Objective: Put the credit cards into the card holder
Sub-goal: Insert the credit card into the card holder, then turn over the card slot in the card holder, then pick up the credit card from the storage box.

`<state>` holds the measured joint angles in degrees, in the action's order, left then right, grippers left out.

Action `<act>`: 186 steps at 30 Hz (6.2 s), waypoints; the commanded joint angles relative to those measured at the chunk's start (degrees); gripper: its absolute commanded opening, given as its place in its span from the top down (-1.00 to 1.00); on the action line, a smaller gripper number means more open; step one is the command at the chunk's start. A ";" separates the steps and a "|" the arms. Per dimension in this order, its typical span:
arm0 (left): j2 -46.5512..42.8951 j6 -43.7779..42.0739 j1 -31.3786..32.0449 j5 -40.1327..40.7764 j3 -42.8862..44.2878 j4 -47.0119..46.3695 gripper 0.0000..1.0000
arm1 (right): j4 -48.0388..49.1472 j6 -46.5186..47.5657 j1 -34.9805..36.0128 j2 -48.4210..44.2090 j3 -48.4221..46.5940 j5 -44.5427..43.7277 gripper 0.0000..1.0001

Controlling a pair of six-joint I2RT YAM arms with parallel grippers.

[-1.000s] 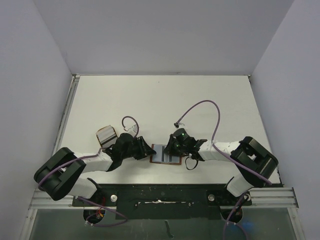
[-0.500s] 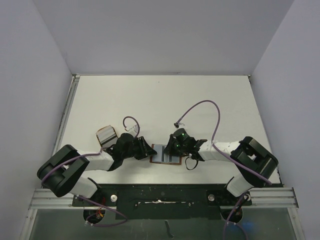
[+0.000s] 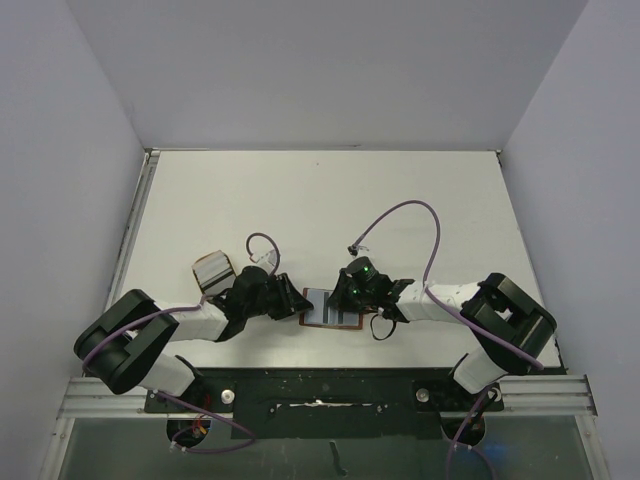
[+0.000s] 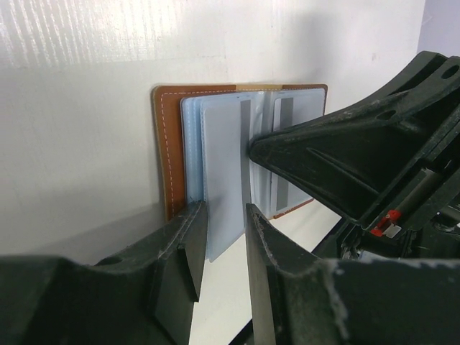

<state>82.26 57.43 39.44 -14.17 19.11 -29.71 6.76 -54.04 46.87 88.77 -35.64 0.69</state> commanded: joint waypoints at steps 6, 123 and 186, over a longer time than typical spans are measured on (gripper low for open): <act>-1.30 -2.46 0.34 1.17 2.95 0.79 0.44 | -1.01 0.52 0.50 1.58 0.50 -0.07 0.95; 0.35 -7.42 2.68 14.26 14.18 20.36 0.63 | -13.32 7.17 -2.36 -11.13 3.89 -12.24 0.41; -5.17 -72.11 -16.15 43.40 23.93 51.36 -0.06 | -21.75 13.36 -7.51 -31.64 3.21 -9.47 -0.08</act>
<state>77.06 -13.39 23.51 26.11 41.93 25.19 -16.62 -41.52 40.03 58.81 -33.10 -8.97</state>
